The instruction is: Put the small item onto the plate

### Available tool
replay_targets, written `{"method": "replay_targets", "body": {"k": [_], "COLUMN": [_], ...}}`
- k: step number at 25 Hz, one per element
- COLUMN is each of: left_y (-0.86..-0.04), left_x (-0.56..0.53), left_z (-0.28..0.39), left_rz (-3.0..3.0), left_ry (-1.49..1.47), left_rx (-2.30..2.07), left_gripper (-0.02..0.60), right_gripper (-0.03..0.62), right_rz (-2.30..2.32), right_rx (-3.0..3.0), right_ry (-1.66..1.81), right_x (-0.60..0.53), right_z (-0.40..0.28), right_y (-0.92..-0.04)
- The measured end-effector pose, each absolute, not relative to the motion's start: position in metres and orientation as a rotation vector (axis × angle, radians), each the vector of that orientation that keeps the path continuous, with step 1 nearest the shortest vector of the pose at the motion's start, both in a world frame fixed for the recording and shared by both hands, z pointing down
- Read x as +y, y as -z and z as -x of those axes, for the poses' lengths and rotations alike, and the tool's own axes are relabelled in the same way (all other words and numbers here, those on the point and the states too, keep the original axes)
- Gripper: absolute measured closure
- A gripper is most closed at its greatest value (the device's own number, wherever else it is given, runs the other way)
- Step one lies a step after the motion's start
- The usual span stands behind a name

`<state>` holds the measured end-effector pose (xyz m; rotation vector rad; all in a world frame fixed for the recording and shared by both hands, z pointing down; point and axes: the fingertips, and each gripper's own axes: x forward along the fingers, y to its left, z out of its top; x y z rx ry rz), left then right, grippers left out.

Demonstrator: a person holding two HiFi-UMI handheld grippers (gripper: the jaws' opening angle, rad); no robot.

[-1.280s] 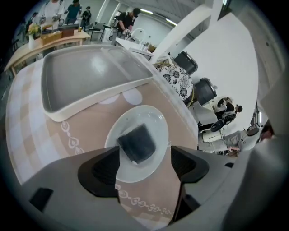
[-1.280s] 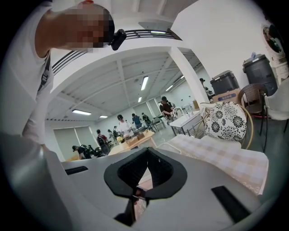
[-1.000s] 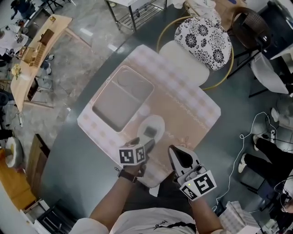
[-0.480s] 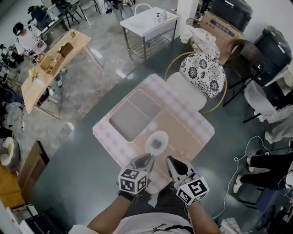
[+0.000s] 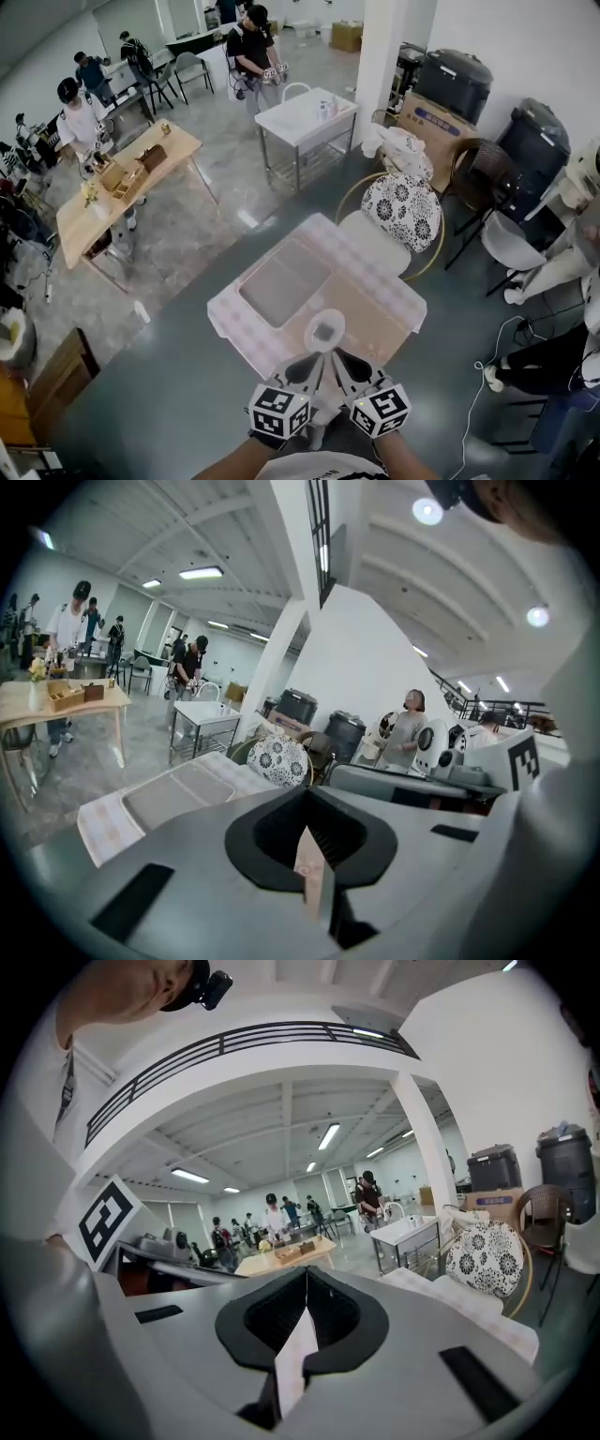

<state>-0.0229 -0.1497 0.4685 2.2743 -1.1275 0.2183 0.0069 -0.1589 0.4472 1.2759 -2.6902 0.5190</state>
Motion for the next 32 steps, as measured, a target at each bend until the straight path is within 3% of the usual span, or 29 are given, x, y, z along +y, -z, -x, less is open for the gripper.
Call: {"method": "replay_targets", "body": {"k": [13, 32], "left_y": [-0.416, -0.424], "left_x": [-0.123, -0.107], "left_z": [0.040, 0.041], "left_rz": [-2.374, -2.369], "left_ry": [-0.137, -0.162], "left_rx": [-1.185, -1.164], "left_gripper": [0.575, 0.575], "right_gripper": [0.580, 0.580], "right_rz": [-1.404, -1.445], "right_rx": [-2.672, -2.659], "right_ry": [-0.325, -0.311], "right_x": [-0.132, -0.117], "right_z": [-0.003, -0.004], "right_y": [-0.400, -0.403]}}
